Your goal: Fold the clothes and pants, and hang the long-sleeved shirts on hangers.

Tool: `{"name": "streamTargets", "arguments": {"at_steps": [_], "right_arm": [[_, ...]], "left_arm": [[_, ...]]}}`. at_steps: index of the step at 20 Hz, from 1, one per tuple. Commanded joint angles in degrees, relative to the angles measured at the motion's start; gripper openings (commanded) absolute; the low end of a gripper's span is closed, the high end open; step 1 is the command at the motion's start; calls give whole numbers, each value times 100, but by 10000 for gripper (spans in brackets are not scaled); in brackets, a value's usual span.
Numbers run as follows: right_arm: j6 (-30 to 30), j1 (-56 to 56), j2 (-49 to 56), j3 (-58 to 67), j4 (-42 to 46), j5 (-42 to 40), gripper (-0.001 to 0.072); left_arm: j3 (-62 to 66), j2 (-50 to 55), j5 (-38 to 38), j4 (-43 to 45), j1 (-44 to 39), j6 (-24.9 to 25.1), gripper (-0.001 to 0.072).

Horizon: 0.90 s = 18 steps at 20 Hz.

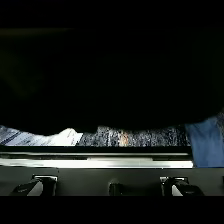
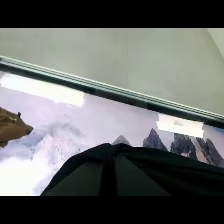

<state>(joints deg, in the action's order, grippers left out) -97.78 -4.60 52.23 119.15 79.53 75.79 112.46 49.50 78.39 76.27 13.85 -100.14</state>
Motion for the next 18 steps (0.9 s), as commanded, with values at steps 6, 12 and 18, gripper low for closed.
{"name": "streamTargets", "arguments": {"at_steps": [6,12,18], "right_arm": [[-424,4,2415,-872,20,411,32],[-363,22,4909,-870,-186,-562,32],[-428,22,5670,-866,-297,-2024,32]], "left_arm": [[-1628,1886,-50,-105,-256,752,13],[-1843,4524,-2048,-129,-647,804,14],[-1843,5392,-3576,-446,-673,586,14]]}}
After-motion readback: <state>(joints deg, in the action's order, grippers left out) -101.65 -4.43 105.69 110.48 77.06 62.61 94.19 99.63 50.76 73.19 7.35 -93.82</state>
